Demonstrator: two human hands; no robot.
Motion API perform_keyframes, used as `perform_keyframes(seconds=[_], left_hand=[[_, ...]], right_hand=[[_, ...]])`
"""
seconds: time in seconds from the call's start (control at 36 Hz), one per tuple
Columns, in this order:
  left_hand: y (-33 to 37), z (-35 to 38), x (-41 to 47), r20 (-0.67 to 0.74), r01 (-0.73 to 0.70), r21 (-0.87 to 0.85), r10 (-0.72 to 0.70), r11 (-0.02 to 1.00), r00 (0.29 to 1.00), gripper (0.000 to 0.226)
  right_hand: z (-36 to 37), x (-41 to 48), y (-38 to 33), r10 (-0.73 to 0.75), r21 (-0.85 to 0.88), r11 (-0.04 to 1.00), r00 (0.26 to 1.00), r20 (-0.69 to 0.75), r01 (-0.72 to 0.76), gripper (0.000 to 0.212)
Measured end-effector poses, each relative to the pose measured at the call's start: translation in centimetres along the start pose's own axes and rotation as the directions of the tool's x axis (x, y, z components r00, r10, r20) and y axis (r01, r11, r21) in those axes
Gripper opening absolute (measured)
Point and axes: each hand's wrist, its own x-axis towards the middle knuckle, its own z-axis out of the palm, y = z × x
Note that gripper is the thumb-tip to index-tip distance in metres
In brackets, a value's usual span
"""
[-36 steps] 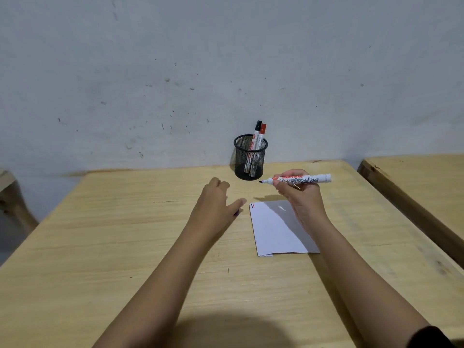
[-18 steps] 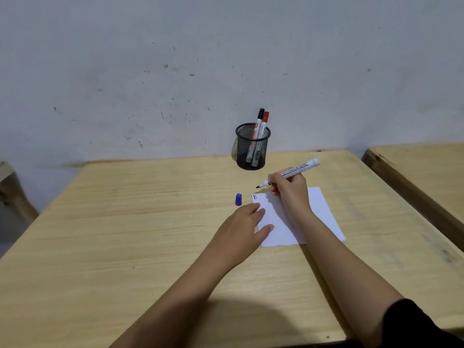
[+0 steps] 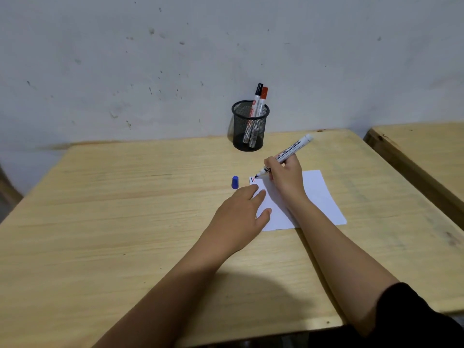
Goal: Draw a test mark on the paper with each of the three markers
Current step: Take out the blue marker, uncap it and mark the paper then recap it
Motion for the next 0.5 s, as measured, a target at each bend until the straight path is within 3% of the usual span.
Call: perform_keyframes(seconds=[0.5], left_hand=[[0.28,-0.38,-0.01,0.047,0.033,0.016,-0.033,0.999,0.998,0.052]], right_hand=[[0.27,0.04,-0.16,-0.020,-0.061,0.998,1.000,0.016,0.020,0.012]])
